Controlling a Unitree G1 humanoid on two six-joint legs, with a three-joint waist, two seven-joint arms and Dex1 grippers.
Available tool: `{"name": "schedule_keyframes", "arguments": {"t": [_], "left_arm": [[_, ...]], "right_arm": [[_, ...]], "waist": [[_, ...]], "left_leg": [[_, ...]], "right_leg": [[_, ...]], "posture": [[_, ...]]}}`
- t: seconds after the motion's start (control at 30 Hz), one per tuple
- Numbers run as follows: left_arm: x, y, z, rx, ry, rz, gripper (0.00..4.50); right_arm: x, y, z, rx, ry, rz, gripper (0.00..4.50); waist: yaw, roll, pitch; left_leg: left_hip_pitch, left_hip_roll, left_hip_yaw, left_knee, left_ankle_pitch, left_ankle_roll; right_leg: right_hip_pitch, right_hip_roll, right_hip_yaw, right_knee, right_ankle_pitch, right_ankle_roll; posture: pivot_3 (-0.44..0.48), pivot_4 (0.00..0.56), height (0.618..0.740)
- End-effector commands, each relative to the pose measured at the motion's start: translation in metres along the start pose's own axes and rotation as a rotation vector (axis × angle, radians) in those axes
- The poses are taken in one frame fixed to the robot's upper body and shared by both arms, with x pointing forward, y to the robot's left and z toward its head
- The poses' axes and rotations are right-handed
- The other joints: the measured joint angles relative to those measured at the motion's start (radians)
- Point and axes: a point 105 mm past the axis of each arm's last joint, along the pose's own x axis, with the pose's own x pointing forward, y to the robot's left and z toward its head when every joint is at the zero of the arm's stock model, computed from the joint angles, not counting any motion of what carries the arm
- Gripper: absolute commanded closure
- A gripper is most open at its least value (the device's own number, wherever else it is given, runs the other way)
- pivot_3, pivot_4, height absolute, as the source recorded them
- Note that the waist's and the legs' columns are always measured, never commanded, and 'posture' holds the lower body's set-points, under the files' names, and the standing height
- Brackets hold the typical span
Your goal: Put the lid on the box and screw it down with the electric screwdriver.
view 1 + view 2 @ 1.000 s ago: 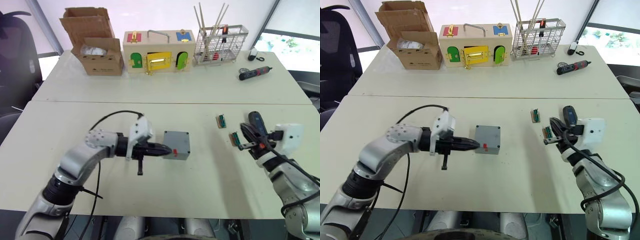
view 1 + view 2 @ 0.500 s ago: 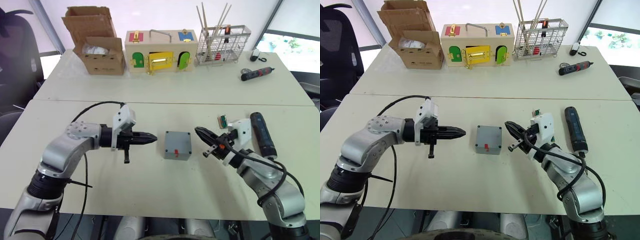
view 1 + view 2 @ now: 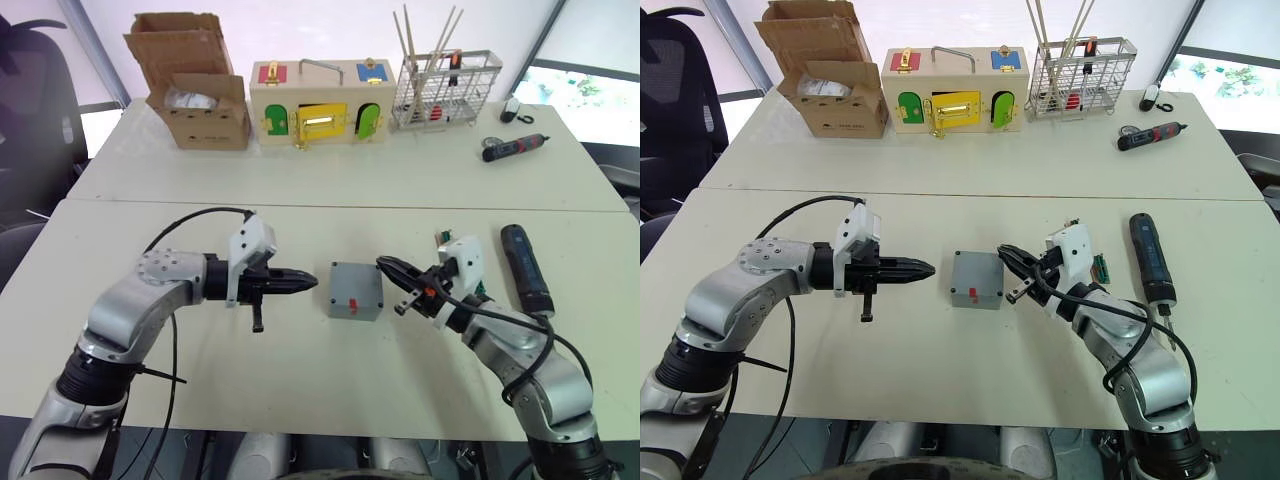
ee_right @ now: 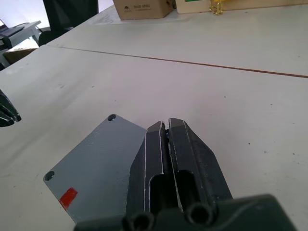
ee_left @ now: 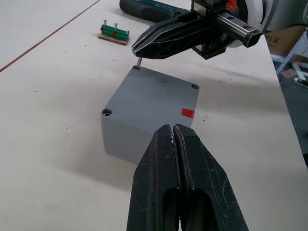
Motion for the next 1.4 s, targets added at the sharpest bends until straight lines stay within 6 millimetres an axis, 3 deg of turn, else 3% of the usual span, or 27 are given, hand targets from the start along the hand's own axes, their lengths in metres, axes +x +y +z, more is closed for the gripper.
{"name": "schedule_keyframes", "arguments": {"t": [0.03,0.5,0.7,0.83,0.97,1.03,1.17,1.27,1.4], "left_arm": [[0.002,-0.005,0.008,0.046,-0.015,-0.012,4.50],[0.004,-0.005,0.008,0.057,-0.016,-0.007,4.50],[0.005,-0.004,0.008,0.056,-0.020,-0.006,4.50],[0.005,0.007,0.008,0.103,0.001,0.006,4.50],[0.011,0.018,0.024,0.128,-0.063,-0.007,4.50],[0.027,0.012,0.042,0.130,-0.150,-0.080,4.50],[0.052,-0.006,0.052,0.137,-0.212,-0.193,4.50],[0.064,-0.015,0.047,0.188,-0.188,-0.230,4.50],[0.075,-0.029,0.048,0.209,-0.210,-0.300,4.50]], "right_arm": [[0.002,0.001,0.009,-0.027,-0.037,0.008,4.48],[0.005,-0.001,0.003,-0.041,-0.011,0.004,4.48],[0.004,-0.003,0.010,-0.065,-0.028,-0.007,1.56],[-0.009,-0.014,0.034,-0.090,-0.075,-0.052,0.02],[-0.036,-0.050,0.070,-0.084,-0.114,-0.176,0.02],[-0.067,-0.089,0.079,-0.082,0.014,-0.289,0.02],[-0.110,-0.126,0.084,-0.101,0.259,-0.420,0.02],[-0.123,-0.132,0.085,-0.048,0.352,-0.432,0.02],[-0.144,-0.130,0.058,0.163,0.583,-0.403,0.02]], "waist": [[0.000,0.000,0.000],[0.000,0.000,0.000],[0.000,0.000,0.000],[0.003,0.000,0.000],[0.003,0.000,0.000],[0.009,0.002,0.001],[0.021,0.002,0.002],[0.006,0.002,0.002],[0.000,0.004,0.002]], "left_leg": [[0.000,0.000,0.000,0.000,0.000,0.000],[0.000,0.000,0.000,0.000,0.000,0.000],[0.000,0.000,0.000,0.000,0.000,0.000],[0.000,0.000,0.000,0.000,0.000,0.000],[0.000,-0.001,0.000,0.000,0.000,0.000],[0.000,-0.001,0.000,0.001,0.000,0.000],[-0.003,-0.002,0.001,0.001,-0.001,0.002],[-0.003,0.000,0.002,0.000,-0.001,0.003],[-0.002,0.001,0.002,0.000,-0.001,0.003]], "right_leg": [[0.000,0.000,0.000,0.000,0.000,0.000],[0.000,0.000,0.000,0.000,0.000,0.000],[0.000,0.000,0.000,0.000,0.000,0.000],[0.000,0.000,0.000,0.000,0.000,0.000],[0.000,-0.001,0.000,0.000,0.000,0.000],[0.001,-0.001,0.000,-0.001,0.000,0.000],[0.000,-0.002,-0.001,-0.003,0.000,0.000],[0.000,-0.001,0.000,-0.003,0.000,0.000],[0.000,-0.001,0.000,-0.002,0.000,0.000]], "posture": [[0.000,0.150,0.694],[0.000,0.150,0.694],[0.000,0.150,0.694],[0.000,0.150,0.694],[0.000,0.150,0.694],[0.000,0.150,0.694],[0.000,0.150,0.694],[0.000,0.150,0.694],[0.000,0.150,0.694]]}}
